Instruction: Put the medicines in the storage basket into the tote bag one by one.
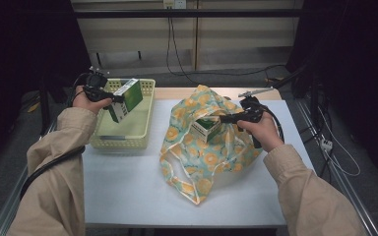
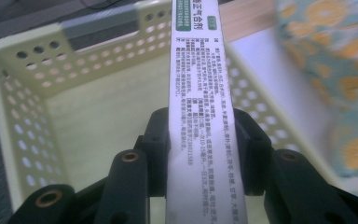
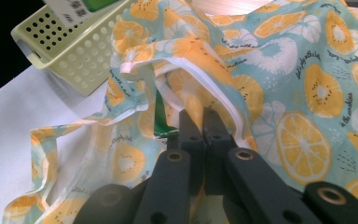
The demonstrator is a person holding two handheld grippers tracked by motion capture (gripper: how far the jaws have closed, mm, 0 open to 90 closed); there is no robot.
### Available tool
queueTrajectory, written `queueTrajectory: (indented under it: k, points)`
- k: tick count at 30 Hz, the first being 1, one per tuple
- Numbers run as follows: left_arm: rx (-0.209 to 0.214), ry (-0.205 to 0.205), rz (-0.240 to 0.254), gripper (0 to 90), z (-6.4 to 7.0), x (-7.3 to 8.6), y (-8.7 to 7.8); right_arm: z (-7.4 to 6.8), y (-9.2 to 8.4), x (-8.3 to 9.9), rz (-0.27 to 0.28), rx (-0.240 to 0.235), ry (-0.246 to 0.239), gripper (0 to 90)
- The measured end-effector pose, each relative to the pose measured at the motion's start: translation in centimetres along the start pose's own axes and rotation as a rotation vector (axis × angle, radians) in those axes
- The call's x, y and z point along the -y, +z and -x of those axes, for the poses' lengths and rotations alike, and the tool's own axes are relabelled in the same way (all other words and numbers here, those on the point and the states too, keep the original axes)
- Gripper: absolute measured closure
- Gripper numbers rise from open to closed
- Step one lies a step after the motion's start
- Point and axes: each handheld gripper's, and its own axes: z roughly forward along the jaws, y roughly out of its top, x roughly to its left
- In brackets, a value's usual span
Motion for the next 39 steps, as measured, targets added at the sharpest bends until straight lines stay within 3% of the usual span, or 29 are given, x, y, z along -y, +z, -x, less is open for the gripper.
queueTrajectory:
  k: [6,12,17,26,33,34,39]
  points:
    - [0.105,0.067,0.011,63.4,3.6,-1.0,-2.4,-0.1,0.0,0.1,0.004,0.004,-0.005,89.5]
    - [0.181,0.137,0.003,63.4,6.6,-1.5,-2.8,-0.2,0.1,0.2,0.004,0.015,-0.001,89.6]
    - [0.229,0.186,0.002,63.4,8.5,-1.2,-2.5,-0.1,0.1,0.3,0.001,0.020,0.002,89.6]
    - [0.362,0.280,-0.010,63.3,13.3,-0.4,-2.0,0.3,0.1,0.3,0.006,0.026,0.004,89.6]
    - [0.417,0.338,-0.028,63.3,16.2,0.5,-0.7,-0.2,0.0,0.2,0.014,0.017,-0.004,89.6]
    - [0.423,0.361,-0.035,63.3,16.5,0.7,-0.5,-0.2,0.0,0.2,0.013,0.016,-0.006,89.6]
    - [0.453,0.382,-0.049,63.3,18.3,1.7,0.3,-0.2,-0.1,0.2,0.017,0.015,-0.008,89.6]
